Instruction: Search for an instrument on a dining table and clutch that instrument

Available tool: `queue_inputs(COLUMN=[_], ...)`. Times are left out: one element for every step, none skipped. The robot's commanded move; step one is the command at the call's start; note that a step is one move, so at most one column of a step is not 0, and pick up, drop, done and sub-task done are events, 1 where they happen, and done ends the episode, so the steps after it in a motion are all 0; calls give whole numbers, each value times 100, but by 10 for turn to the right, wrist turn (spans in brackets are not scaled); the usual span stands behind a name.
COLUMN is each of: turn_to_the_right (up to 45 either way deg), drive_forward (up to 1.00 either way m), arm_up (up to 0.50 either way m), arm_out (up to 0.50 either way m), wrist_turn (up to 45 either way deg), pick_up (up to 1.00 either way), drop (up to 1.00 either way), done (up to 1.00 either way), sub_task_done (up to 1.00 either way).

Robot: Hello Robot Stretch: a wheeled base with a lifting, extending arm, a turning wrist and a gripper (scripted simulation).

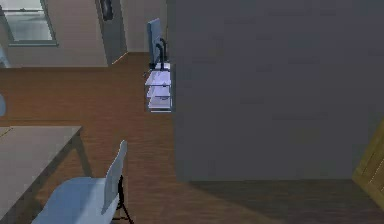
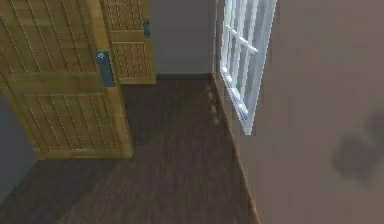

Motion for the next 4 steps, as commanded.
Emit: queue_inputs(turn_to_the_right=[0,-450,-450,-450], drive_forward=[35,0,0,0], arm_up=[0,0,0,0], arm_out=[0,0,0,0], wrist_turn=[0,0,0,0], pick_up=[0,0,0,0], drop=[0,0,0,0], done=[0,0,0,0], sub_task_done=[0,0,0,0])
